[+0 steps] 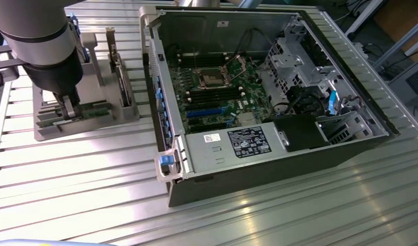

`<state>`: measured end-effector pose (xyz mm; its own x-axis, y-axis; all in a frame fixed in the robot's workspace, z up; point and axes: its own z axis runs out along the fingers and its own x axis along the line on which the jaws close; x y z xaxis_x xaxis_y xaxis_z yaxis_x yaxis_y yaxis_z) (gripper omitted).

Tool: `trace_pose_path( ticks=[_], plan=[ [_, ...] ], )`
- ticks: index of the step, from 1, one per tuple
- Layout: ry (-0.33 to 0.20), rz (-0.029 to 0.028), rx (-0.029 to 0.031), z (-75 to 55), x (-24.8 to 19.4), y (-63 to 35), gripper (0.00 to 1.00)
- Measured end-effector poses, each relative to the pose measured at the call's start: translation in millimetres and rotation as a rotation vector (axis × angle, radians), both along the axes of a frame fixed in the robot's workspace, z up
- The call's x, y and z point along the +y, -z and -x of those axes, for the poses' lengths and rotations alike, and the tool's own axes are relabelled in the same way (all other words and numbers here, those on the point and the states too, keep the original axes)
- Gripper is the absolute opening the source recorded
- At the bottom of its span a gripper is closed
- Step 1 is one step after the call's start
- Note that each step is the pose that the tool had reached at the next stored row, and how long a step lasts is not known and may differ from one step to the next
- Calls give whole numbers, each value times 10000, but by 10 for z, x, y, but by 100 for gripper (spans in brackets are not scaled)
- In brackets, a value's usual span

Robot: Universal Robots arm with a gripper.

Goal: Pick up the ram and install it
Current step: 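Pick up the ram and move it above insertion slot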

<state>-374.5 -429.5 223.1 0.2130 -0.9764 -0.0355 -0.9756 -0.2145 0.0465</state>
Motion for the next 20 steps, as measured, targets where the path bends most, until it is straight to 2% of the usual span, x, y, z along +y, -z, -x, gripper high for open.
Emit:
trace_pose_path(
  ticks=[11,14,20],
  plan=[
    [0,-1,1,0,0,-161,14],
    [1,-1,0,0,0,-245,14],
    [0,-1,1,0,0,-344,14]
  ],
)
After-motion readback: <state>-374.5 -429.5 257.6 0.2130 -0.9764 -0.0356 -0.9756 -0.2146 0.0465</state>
